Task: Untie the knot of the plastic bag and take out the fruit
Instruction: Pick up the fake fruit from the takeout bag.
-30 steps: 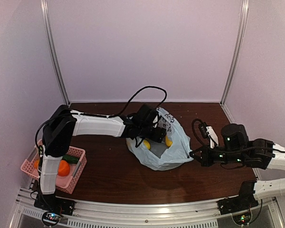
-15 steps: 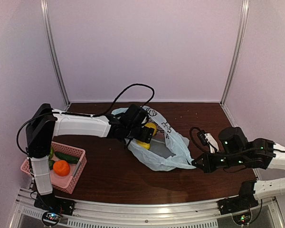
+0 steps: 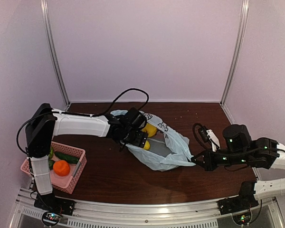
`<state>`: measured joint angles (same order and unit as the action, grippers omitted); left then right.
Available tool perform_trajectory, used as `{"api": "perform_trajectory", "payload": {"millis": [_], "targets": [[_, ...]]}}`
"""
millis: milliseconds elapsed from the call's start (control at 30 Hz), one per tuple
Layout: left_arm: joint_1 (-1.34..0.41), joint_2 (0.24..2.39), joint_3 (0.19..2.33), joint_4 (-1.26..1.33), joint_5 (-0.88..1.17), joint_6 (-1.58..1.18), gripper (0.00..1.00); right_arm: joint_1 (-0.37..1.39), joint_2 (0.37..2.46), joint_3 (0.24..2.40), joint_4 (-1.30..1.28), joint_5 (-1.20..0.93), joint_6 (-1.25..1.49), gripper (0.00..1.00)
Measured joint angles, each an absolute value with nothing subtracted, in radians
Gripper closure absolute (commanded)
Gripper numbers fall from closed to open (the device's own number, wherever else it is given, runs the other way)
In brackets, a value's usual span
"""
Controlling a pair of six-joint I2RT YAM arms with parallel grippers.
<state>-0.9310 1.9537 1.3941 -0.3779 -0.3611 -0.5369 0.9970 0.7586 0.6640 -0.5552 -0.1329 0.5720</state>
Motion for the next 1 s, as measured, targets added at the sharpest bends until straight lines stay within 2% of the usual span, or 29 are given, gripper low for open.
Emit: {"api": "perform_trajectory", "payload": {"millis": [300,767,867,1000], "targets": [[-0.914,1.954,1.35,-0.419,-0.416,-0.549,0.04,1.007,0.773,0.666,-0.522,-0.133,0.553,1.0],[-0.905,2.056,1.386,-0.258,-0.334,-0.476,0.03,1.022,0.804,0.669,-0.465,-0.132,0.55,1.0],[-0.904,2.093,1.42,-0.255,-0.335,-0.462,0.1,1.022,0.804,0.669,-0.451,-0.131,0.55,1.0],[-0.904,2.122,1.436,-0.267,-0.348,-0.462,0.29,1.023,0.805,0.669,-0.44,-0.129,0.55,1.0]]}}
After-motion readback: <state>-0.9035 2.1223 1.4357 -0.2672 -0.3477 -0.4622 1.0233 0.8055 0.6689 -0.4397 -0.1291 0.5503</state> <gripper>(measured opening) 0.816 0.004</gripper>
